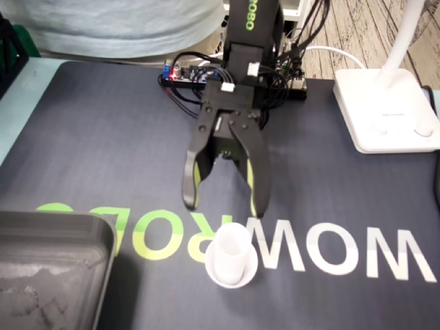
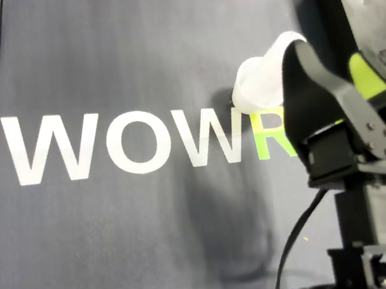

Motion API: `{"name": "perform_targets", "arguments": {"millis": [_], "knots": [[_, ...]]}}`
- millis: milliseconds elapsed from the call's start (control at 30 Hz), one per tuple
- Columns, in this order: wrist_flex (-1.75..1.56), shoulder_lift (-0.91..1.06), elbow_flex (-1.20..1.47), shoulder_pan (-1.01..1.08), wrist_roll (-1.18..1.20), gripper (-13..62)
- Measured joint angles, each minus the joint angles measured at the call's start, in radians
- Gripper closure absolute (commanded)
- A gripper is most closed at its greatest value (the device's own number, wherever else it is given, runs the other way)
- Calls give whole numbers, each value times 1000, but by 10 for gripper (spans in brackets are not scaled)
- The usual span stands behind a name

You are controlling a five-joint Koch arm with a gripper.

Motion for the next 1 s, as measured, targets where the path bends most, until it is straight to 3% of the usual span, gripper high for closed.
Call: {"name": "perform_targets", "arguments": {"millis": [1000], "knots": [[-77,-333,-163,-63,-57,166]]}}
